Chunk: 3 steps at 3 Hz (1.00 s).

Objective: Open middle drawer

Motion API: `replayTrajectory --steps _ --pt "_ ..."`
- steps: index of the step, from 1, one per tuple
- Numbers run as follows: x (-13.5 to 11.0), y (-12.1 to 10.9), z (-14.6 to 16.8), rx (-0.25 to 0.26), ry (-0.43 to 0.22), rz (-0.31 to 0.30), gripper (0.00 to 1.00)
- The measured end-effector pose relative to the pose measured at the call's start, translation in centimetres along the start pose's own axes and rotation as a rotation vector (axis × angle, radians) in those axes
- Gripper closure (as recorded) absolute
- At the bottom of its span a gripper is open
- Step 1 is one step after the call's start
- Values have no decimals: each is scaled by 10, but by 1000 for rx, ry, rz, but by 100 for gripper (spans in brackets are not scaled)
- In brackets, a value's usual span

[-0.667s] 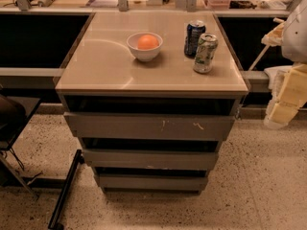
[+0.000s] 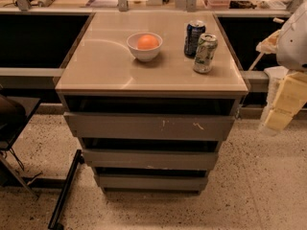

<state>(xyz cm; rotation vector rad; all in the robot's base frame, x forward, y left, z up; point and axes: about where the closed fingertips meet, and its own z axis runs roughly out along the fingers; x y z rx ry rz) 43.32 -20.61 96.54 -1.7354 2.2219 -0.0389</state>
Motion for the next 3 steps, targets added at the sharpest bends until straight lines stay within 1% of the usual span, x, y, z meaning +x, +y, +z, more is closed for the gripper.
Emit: replayTrajectory --steps 1,2,3 --pt "-12 30 34 -54 -105 10 0" --pt "-33 73 84 -111 -266 61 0" --pt "-67 114 172 -239 -369 118 0"
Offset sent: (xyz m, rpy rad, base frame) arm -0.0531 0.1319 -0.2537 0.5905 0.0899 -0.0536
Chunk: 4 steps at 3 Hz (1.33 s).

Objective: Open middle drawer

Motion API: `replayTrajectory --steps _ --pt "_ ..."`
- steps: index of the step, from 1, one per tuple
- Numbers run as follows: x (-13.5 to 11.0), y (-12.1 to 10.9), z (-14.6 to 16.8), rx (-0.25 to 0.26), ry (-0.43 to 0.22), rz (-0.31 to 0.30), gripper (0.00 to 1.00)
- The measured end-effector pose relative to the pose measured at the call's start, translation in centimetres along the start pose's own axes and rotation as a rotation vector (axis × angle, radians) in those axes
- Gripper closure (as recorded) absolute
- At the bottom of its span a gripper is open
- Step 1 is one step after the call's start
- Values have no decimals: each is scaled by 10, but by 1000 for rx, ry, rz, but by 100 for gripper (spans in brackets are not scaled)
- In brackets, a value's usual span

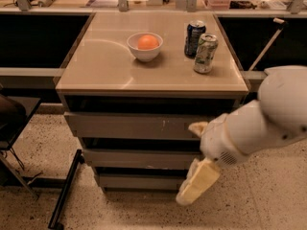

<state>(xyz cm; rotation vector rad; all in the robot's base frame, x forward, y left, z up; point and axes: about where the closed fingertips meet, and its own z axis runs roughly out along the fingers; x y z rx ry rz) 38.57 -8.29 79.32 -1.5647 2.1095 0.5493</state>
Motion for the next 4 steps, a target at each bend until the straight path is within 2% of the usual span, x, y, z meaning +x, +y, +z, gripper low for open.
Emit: replayTrajectory --steps 1,2,3,4 --pt "10 15 98 -91 1 39 0" --pt "6 0 107 -36 -29 48 0" --pt "31 -7 118 -1 -34 75 0" --pt "74 -48 140 48 -22 114 0"
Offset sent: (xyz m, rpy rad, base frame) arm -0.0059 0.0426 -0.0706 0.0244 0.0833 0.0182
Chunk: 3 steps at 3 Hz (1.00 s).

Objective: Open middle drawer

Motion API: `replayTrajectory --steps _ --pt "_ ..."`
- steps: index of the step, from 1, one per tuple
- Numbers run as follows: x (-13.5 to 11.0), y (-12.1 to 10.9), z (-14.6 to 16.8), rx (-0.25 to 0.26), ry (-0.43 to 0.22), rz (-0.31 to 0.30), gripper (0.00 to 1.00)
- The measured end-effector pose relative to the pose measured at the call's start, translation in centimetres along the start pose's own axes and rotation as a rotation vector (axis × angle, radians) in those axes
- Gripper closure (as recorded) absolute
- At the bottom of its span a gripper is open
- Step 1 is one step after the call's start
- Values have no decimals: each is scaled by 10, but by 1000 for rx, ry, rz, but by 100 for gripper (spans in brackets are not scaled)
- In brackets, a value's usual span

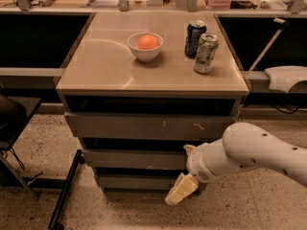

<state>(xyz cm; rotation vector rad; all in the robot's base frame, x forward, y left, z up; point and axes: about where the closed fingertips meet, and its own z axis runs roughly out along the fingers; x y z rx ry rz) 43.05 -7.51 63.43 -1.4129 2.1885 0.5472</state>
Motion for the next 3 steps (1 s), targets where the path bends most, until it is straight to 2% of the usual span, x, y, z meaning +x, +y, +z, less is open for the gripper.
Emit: replayTrajectory --steps 1,2,3 --pt "26 -56 19 46 -7 24 0" --pt "28 -57 22 53 -11 13 0" --pt "61 -117 66 110 -22 -69 0"
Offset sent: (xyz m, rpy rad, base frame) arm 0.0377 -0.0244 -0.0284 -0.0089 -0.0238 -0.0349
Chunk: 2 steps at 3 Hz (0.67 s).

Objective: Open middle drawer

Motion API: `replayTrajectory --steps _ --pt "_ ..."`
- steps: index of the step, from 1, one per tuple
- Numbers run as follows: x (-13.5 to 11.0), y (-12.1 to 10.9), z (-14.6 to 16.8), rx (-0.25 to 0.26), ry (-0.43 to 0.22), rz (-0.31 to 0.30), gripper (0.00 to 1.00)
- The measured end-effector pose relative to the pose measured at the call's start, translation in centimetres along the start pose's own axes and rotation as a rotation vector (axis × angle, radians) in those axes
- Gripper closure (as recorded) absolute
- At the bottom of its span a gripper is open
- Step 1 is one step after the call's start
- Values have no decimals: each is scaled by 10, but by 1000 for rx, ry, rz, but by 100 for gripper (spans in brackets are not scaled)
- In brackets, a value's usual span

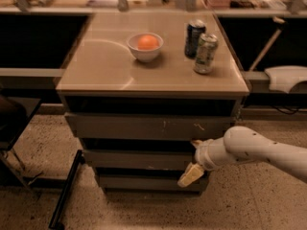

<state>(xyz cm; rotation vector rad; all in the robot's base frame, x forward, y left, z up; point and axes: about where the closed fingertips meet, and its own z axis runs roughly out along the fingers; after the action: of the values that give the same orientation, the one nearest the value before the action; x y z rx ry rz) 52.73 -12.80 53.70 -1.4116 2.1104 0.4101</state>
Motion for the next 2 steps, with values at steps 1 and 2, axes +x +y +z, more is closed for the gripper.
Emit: replayTrajectory --steps 1,2 --pt "0 0 0 0 0 0 0" --pt "6 -1 6 34 4 13 0"
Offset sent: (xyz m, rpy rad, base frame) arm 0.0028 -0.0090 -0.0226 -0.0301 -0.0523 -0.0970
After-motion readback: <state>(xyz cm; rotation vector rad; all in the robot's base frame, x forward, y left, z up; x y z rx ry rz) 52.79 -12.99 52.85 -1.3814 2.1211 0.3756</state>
